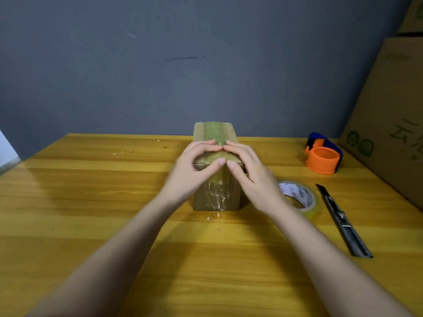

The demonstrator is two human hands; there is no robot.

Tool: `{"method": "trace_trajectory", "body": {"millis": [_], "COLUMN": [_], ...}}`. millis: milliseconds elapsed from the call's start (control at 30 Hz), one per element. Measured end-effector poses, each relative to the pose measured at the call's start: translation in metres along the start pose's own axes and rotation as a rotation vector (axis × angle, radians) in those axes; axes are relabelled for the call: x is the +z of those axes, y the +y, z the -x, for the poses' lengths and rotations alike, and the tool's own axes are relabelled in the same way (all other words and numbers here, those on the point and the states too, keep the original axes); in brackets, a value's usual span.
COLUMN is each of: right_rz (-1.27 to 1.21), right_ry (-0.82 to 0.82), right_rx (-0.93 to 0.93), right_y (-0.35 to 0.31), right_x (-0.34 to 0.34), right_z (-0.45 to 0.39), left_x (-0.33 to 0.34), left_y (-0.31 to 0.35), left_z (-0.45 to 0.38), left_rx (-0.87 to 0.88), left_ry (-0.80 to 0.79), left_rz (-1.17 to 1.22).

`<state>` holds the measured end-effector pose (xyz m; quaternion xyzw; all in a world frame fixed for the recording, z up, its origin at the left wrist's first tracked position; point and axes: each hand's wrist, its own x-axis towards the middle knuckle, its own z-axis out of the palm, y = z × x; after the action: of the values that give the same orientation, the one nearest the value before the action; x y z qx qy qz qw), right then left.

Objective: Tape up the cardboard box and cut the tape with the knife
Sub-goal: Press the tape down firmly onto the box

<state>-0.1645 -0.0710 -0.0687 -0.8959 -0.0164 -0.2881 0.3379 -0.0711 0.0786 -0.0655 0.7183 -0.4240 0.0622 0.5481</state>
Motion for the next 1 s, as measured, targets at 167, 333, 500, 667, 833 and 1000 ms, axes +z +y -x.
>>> {"method": "trace_trajectory", "body": {"millis": [167, 333, 500, 667, 833, 1000], "right_rz": [0.058, 0.123, 0.191, 0.246, 0.318, 0.186], "right_ry": [0.026, -0.005, -0.068, -0.136, -0.163, -0.148], "right_rx": [-0.021, -0.049, -0.043, -0.055, -0.068, -0.038], "right_y": [0.003, 0.006, 0.006, 0.007, 0.005, 0.005], "right_x": [0.004, 0.002, -0.005, -0.009, -0.010, -0.007], "right_z": [0.000, 0.001, 0.000, -0.001, -0.001, -0.002], "left_x": [0.002, 0.000, -0.005, -0.011, -0.018, -0.024], "left_y": [-0.002, -0.006, -0.009, -0.009, -0.006, -0.005], "left_z": [0.000, 0.002, 0.001, 0.000, -0.001, -0.002], "left_rx": [0.003, 0.036, 0.071, 0.085, 0.069, 0.056], "left_ry": [0.035, 0.018, -0.035, -0.122, -0.197, -0.281], "left_rz": [-0.049, -0.125, -0.189, -0.275, -0.358, -0.250]}}
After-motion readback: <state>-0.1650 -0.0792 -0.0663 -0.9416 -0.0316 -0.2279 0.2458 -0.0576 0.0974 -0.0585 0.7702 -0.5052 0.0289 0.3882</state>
